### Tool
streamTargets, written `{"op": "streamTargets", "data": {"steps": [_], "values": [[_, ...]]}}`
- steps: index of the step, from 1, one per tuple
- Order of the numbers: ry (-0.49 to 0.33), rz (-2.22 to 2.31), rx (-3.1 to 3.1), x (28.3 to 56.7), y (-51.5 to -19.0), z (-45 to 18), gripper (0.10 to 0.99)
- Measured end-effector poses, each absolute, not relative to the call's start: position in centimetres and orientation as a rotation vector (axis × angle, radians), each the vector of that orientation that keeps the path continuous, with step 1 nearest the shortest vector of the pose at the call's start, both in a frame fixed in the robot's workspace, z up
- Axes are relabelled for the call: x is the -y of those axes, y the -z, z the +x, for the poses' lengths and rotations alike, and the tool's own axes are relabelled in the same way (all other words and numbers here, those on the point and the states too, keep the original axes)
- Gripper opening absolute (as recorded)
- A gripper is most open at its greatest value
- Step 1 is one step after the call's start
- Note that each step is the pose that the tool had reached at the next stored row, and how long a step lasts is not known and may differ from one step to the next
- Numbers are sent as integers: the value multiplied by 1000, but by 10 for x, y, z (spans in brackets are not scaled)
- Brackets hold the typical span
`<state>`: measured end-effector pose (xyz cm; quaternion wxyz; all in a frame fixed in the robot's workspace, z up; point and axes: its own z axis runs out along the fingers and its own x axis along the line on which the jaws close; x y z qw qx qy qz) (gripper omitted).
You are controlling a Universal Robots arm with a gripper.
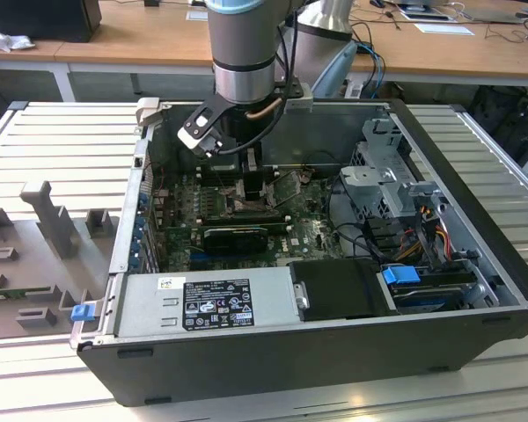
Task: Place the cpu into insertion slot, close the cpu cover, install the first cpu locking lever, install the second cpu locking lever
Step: 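Place the cpu into insertion slot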
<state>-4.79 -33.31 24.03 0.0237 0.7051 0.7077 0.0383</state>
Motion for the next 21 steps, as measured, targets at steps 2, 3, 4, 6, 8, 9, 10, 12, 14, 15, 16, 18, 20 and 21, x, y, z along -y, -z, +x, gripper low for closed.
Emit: {"op": "streamTargets", "data": {"steps": [2,3,4,6,8,9,10,12,14,15,16,18,20,21], "values": [[-118,2182,-2190,330,-236,-51,529],[-118,2182,-2190,329,-234,-51,529],[-119,2182,-2190,328,-233,-51,529],[-119,2186,-2187,327,-231,-51,529],[-118,2192,-2181,324,-225,-51,529],[-118,2191,-2181,324,-223,-51,529],[-118,2192,-2181,323,-220,-51,529],[-118,2192,-2180,323,-216,-51,529],[-116,2196,-2178,321,-213,-51,529],[-115,2204,-2171,321,-211,-51,529],[-115,2212,-2162,320,-210,-51,529],[-114,2215,-2159,320,-208,-51,529],[-113,2216,-2159,320,-206,-50,529],[-113,2216,-2159,320,-205,-49,529]]}}
